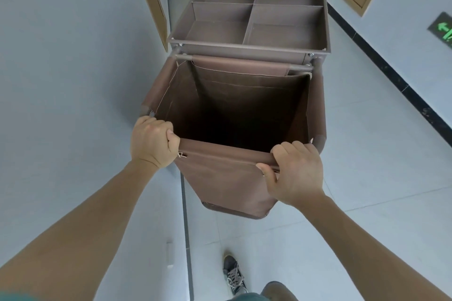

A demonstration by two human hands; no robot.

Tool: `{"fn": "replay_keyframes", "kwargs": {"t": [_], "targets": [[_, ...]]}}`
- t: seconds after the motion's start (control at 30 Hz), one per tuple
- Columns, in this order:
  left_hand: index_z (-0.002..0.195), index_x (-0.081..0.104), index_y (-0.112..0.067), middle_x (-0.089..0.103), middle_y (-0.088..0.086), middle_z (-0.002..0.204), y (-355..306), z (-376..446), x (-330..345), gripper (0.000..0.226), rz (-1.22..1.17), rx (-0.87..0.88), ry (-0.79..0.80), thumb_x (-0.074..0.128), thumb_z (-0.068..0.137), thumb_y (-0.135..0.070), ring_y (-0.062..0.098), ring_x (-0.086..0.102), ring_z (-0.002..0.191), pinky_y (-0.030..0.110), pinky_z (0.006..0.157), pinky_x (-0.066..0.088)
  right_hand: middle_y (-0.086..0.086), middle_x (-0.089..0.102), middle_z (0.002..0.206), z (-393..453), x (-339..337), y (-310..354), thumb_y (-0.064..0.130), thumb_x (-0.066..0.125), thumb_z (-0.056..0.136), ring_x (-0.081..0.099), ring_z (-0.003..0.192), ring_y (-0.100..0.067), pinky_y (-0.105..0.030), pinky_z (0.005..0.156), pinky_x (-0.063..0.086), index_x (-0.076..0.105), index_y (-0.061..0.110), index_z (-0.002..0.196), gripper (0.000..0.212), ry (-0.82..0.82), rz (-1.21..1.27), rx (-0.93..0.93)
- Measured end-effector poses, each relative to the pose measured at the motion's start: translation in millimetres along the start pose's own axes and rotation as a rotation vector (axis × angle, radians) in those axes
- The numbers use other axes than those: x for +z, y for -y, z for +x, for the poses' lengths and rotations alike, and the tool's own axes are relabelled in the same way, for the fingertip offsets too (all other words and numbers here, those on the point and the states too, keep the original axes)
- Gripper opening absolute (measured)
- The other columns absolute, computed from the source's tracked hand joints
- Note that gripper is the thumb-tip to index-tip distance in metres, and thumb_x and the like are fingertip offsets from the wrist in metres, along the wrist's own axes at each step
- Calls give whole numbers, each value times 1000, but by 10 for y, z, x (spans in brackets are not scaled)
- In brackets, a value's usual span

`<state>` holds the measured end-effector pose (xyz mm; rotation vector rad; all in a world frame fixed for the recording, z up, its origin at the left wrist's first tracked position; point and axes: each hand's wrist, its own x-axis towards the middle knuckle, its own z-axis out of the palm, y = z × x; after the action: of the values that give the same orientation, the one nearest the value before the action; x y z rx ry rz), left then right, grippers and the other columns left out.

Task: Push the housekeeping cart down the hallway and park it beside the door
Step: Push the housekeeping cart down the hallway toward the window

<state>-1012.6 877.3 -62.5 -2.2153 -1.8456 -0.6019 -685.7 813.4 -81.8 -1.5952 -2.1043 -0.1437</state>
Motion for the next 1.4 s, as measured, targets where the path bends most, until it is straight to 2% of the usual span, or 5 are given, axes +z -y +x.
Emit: {"fn": "replay_keyframes", "kwargs": {"t": [0.33,0.6,0.8,1.0,1.4], "targets": [[51,52,-5,48,11,47,335,1153,590,38,-12,14,-23,31,78,-21,33,42,50,44,76,46,2,53,65,1087,492,-327,55,52,87,32,65,-15,-30,67,28,55,18,71,41,-32,-36,23],[51,52,-4,48,11,48,529,2165,1015,39,-10,15,17,29,79,-22,32,40,51,43,75,43,3,56,65,2030,803,-597,49,61,84,49,61,-21,-30,65,32,58,18,71,34,20,-14,37],[48,50,-10,50,7,47,608,2880,1214,44,-7,44,115,25,82,-24,27,41,47,42,81,47,15,43,56,2914,986,-723,86,33,83,40,48,-3,-21,45,26,39,33,67,56,313,-97,114],[52,47,-16,48,4,48,610,3469,1524,40,-62,-23,30,26,85,-25,19,40,50,41,79,49,14,30,47,3520,1230,-898,84,33,85,27,39,-3,-16,42,13,34,32,61,57,218,-81,103],[53,55,-14,47,0,48,957,4984,2253,48,-52,71,58,27,89,-28,18,42,47,29,66,40,10,38,39,4888,1871,-1402,76,21,90,39,36,-7,-21,38,34,42,25,47,70,215,-143,274]]}}
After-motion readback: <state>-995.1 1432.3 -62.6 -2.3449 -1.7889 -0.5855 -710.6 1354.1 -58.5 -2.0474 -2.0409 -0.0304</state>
